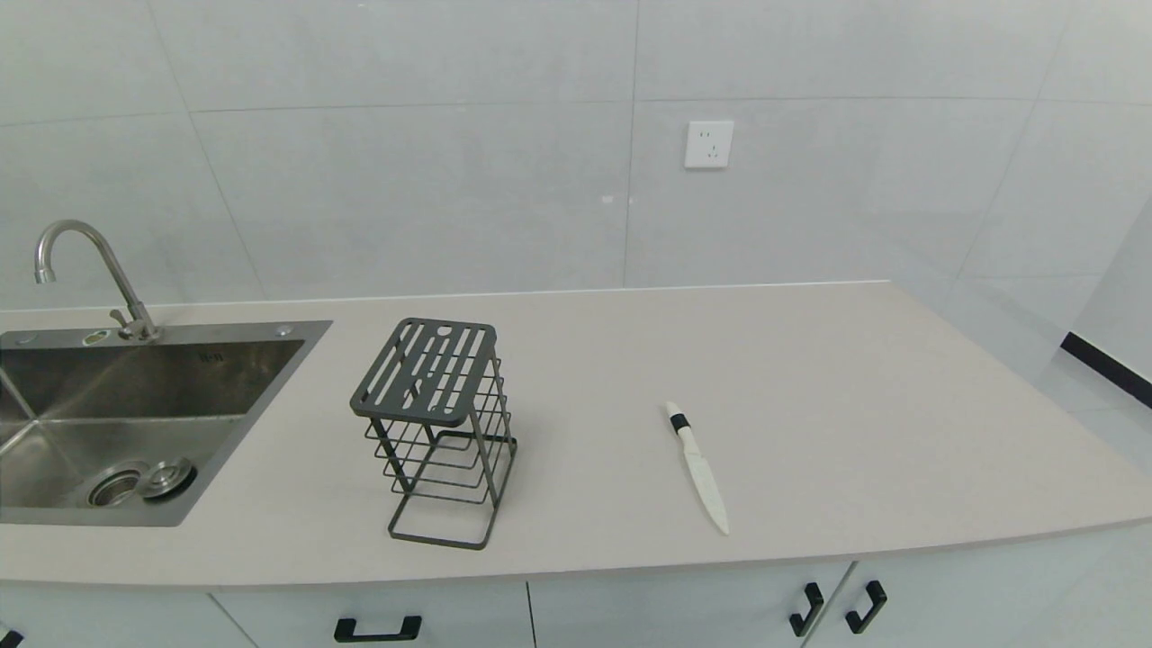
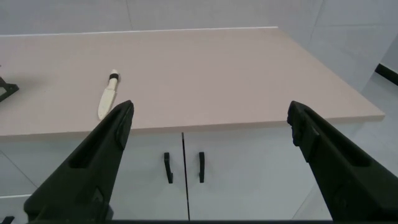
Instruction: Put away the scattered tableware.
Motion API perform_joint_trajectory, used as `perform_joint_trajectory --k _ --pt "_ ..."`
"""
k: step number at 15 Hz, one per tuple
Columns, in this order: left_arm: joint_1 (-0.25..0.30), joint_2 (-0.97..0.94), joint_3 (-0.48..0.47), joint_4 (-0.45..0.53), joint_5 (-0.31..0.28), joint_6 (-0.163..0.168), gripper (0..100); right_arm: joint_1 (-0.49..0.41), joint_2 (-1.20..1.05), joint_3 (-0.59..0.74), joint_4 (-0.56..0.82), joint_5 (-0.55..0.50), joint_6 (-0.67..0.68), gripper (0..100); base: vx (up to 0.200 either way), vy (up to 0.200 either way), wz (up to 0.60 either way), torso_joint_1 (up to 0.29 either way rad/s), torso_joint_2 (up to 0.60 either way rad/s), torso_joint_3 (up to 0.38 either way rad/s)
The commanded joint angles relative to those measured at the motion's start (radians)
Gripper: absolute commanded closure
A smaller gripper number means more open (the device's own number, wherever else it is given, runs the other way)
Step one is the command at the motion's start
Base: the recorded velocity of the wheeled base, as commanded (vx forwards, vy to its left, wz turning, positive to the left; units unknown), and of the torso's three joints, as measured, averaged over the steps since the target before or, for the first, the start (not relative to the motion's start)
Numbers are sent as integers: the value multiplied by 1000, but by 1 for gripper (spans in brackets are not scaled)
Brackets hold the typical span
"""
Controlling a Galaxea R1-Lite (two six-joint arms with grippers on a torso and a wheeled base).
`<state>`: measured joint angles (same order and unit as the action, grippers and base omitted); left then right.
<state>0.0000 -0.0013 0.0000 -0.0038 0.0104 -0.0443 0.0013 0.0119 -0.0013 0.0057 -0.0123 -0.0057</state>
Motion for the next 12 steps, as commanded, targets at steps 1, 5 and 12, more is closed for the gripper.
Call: perform_joint_trajectory --k 1,5,12 --pt "0 1 0 -1 0 0 0 0 0 0 0 0 0 0 0 0 0 0 0 0" --pt "0 1 0 -1 0 0 0 0 0 0 0 0 0 0 0 0 0 0 0 0" --pt "0 1 0 -1 0 0 0 0 0 0 0 0 0 0 0 0 0 0 0 0"
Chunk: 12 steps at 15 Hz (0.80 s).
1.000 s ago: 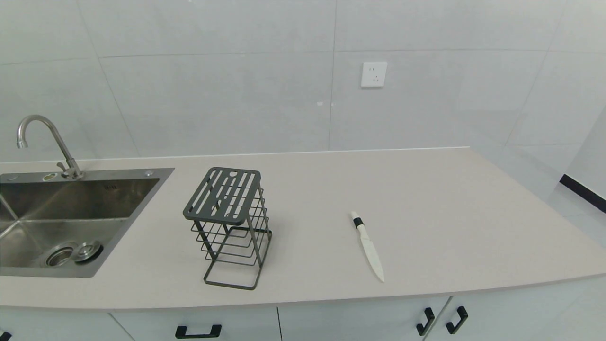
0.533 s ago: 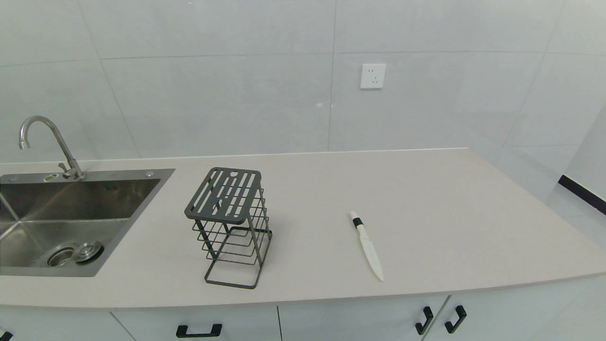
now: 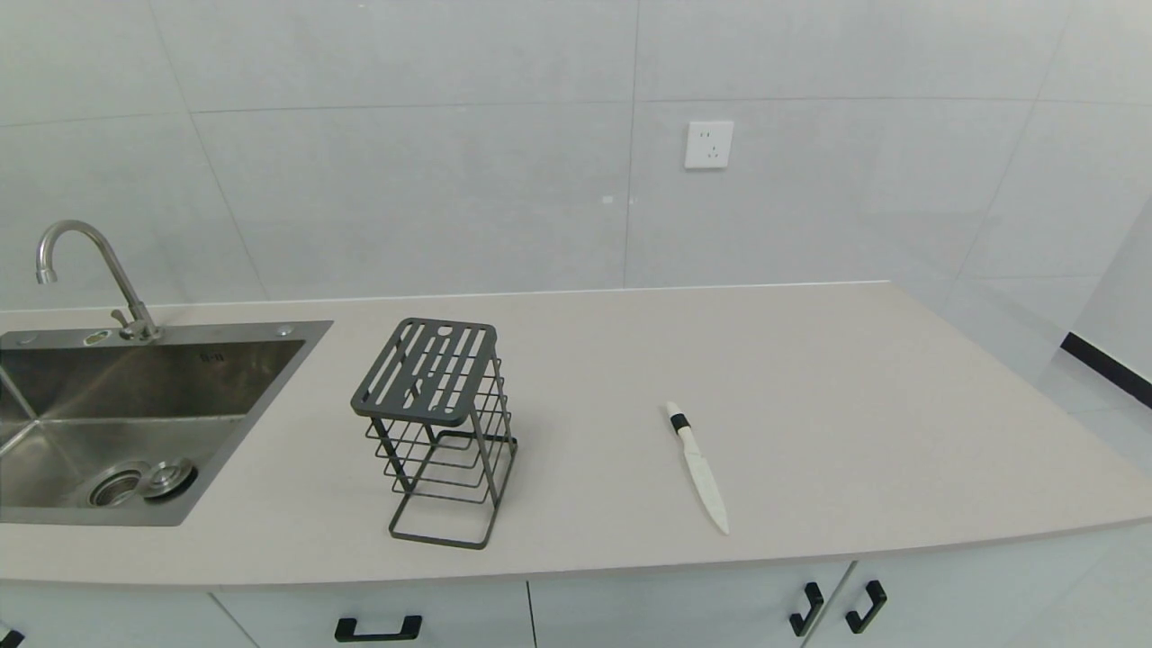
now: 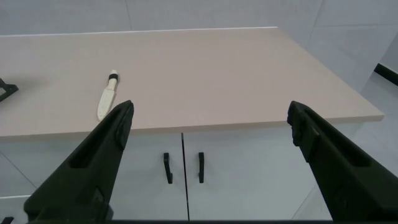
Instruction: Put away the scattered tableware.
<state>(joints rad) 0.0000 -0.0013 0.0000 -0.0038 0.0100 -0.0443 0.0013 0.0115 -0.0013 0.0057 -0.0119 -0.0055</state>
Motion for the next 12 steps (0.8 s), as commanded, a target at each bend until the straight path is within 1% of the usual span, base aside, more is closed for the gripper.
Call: perform_joint_trajectory --k 1,4,9,12 --pt "0 1 0 -1 -1 0 0 0 1 0 0 0 -1 0 0 0 0 0 0 0" --pt "0 1 0 -1 -1 -2 0 0 1 0 0 0 -1 0 0 0 0 0 0 0" --pt "0 1 0 -1 -1 -2 0 0 1 0 0 0 -1 0 200 0 0 7 0 1" --pt "0 1 0 -1 -1 -2 0 0 1 0 0 0 -1 0 0 0 0 0 0 0"
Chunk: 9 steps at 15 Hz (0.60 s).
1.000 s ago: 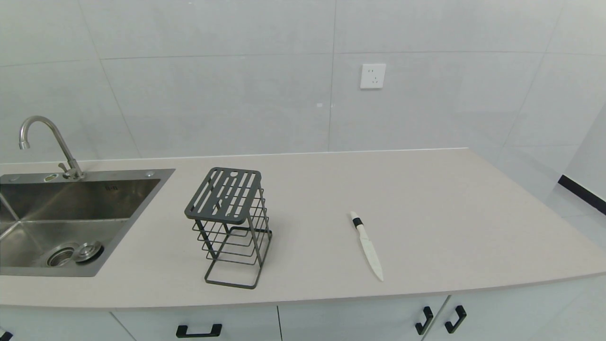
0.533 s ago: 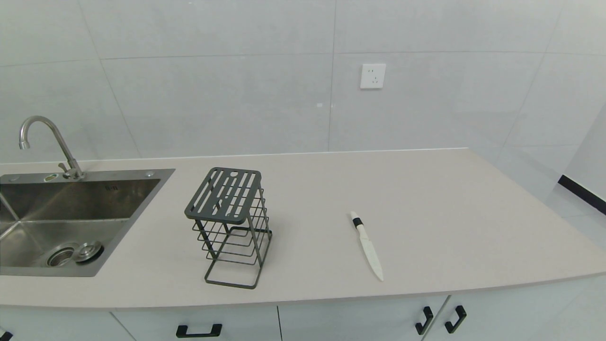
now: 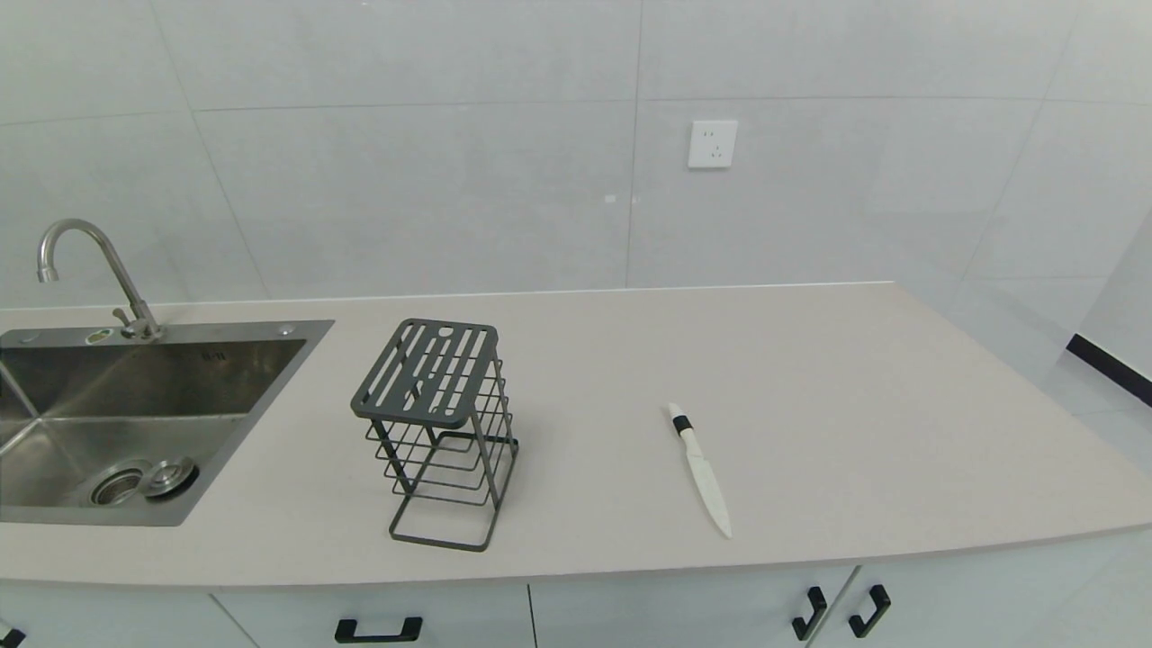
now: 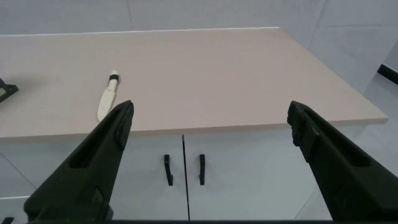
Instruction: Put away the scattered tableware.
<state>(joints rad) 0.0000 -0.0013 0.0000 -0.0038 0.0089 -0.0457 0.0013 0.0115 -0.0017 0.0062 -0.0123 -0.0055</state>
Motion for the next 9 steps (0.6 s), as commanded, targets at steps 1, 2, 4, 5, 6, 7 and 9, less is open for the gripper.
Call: perform_joint_trajectory --k 1,2,4,5,6,7,9 --pt "0 1 0 -1 0 0 0 0 1 0 0 0 -1 0 0 0 0 0 0 0" --pt "0 1 0 -1 0 0 0 0 1 0 0 0 -1 0 0 0 0 0 0 0" --pt "0 1 0 -1 0 0 0 0 1 0 0 0 -2 0 0 0 0 0 0 0" --pt "0 1 0 -1 0 0 0 0 1 0 0 0 -1 0 0 0 0 0 0 0" --pt "0 1 0 -1 0 0 0 0 1 0 0 0 -1 0 0 0 0 0 0 0" --pt "0 1 0 1 2 0 0 0 1 0 0 0 -1 0 200 0 0 2 2 2" --pt "0 1 0 -1 2 0 0 0 1 0 0 0 -1 0 200 0 0 0 2 5"
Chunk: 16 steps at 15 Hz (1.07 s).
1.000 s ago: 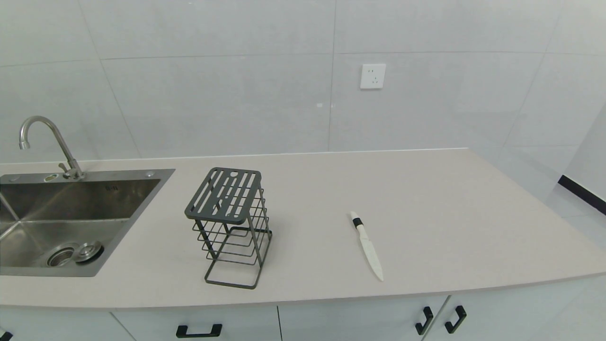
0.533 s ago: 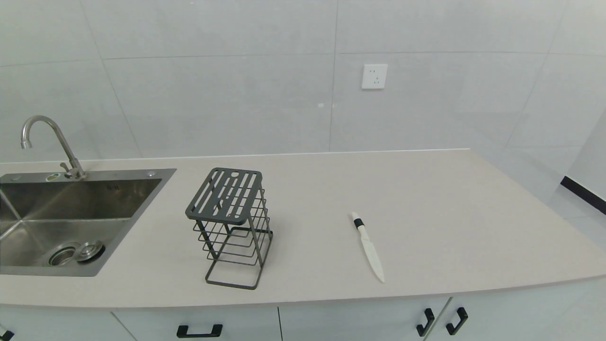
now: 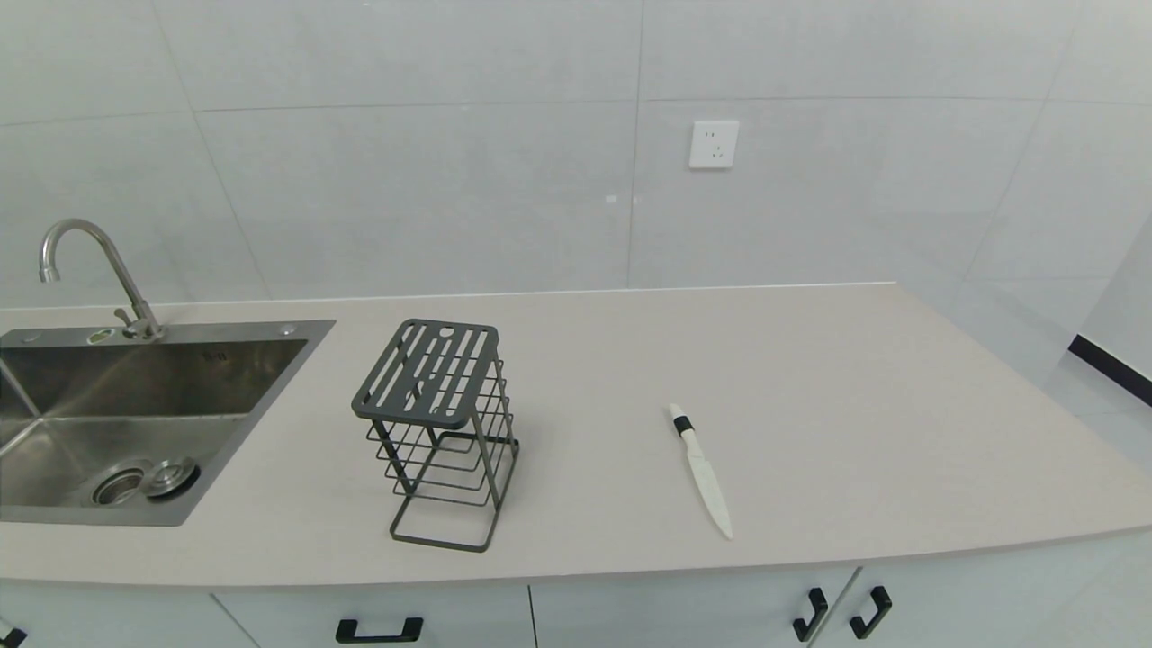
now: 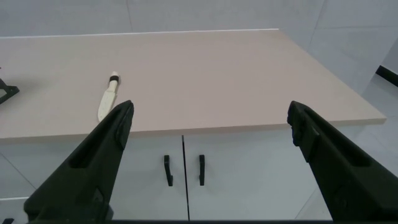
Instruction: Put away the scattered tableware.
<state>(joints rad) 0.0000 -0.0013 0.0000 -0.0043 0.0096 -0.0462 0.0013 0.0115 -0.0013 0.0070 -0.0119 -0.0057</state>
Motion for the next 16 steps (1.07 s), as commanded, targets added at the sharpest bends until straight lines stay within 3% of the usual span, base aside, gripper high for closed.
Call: perform_joint_trajectory --k 1,12,16 --pt "0 1 0 0 1 -1 0 0 1 0 -1 0 0 0 0 0 0 0 0 0" --pt "0 1 0 0 1 2 0 0 1 0 -1 -2 -2 0 0 0 0 0 0 0" --pt "0 1 0 0 1 2 0 0 1 0 -1 -2 -2 0 0 0 0 200 0 202"
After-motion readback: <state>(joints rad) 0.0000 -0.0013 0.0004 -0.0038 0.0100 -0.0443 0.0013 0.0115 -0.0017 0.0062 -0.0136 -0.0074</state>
